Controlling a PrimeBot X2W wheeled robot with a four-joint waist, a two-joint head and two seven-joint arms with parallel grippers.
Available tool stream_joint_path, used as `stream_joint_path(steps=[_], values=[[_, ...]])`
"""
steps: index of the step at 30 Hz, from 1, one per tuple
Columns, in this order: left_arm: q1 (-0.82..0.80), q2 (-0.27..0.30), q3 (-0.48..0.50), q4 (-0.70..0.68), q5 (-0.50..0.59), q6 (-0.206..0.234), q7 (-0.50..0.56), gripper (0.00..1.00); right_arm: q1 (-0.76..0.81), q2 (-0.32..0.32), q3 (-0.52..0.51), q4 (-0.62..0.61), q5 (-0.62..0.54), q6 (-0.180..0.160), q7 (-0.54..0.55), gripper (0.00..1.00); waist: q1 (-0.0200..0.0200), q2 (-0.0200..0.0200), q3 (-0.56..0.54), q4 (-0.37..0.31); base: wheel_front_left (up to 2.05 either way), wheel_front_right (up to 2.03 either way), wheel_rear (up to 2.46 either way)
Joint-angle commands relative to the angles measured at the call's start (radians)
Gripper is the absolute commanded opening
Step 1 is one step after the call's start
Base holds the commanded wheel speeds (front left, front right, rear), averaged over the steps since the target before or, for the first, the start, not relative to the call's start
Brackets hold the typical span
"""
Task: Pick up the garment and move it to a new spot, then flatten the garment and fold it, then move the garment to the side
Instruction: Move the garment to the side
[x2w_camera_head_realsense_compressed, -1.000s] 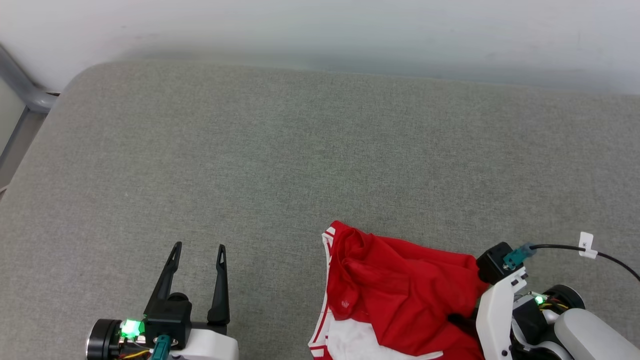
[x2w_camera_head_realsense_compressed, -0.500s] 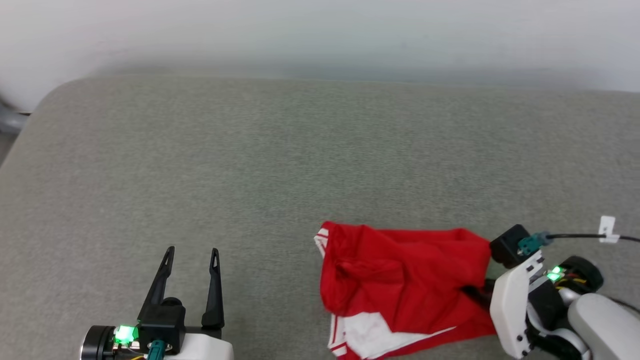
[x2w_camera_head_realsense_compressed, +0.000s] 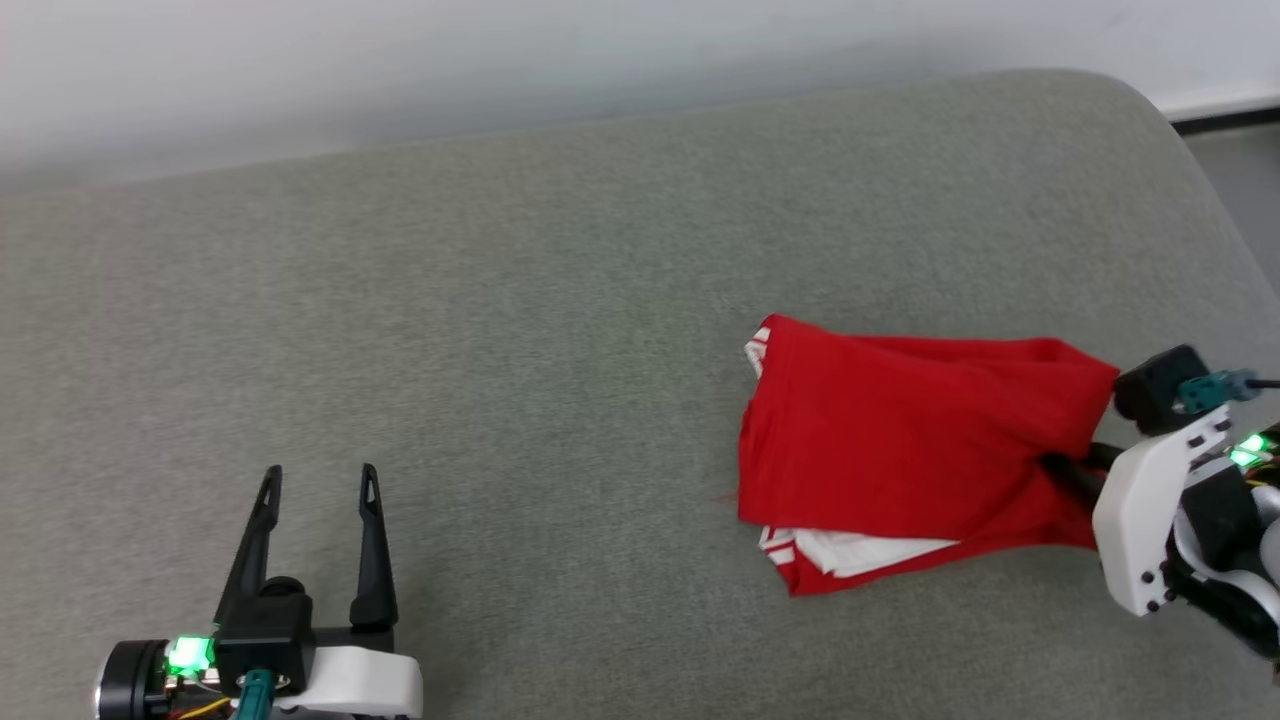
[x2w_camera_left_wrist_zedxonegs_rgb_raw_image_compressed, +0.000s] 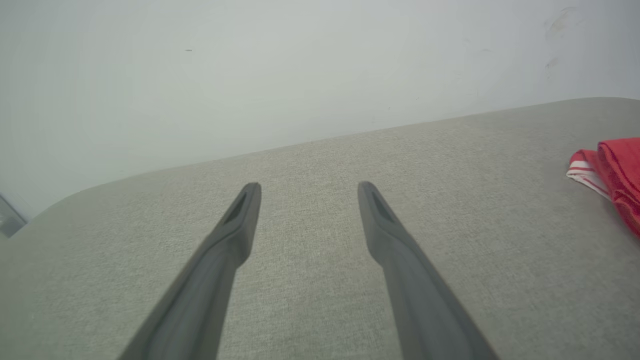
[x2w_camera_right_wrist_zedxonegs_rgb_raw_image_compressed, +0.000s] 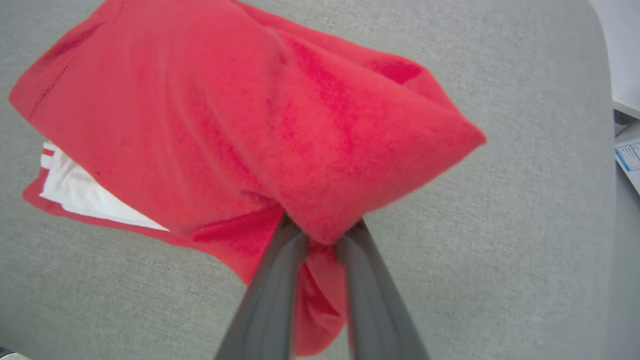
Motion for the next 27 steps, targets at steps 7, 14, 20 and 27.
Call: stream_joint_path(steps=[7, 14, 20, 27], values=[[-0.026, 0.023, 0.013, -0.031, 0.01, -0.002, -0.002, 1.0, -0.042, 0.003, -0.069, 0.018, -0.023, -0.002, -0.036, 0.0, -0.0001, 0.0, 0.073, -0.05, 0.0, 0.0, 0.0], [-0.074, 0.046, 0.008, -0.06, 0.021, -0.01, -0.002, 1.0, -0.105, -0.013, -0.147, 0.052, -0.068, -0.002, -0.032, 0.0, -0.0001, 0.0, 0.148, -0.037, 0.0, 0.0, 0.0], [-0.13, 0.071, 0.008, -0.096, 0.031, -0.009, -0.002, 1.0, -0.196, -0.067, -0.229, 0.124, -0.135, -0.002, -0.006, 0.0, -0.0001, 0.0, 0.251, -0.016, 0.0, 0.0, 0.0], [-0.181, 0.09, -0.001, -0.127, 0.038, -0.004, -0.002, 1.0, -0.278, -0.122, -0.338, 0.235, -0.208, -0.002, 0.007, 0.0, -0.0001, 0.0, 0.342, 0.007, 0.0, 0.0, 0.0]])
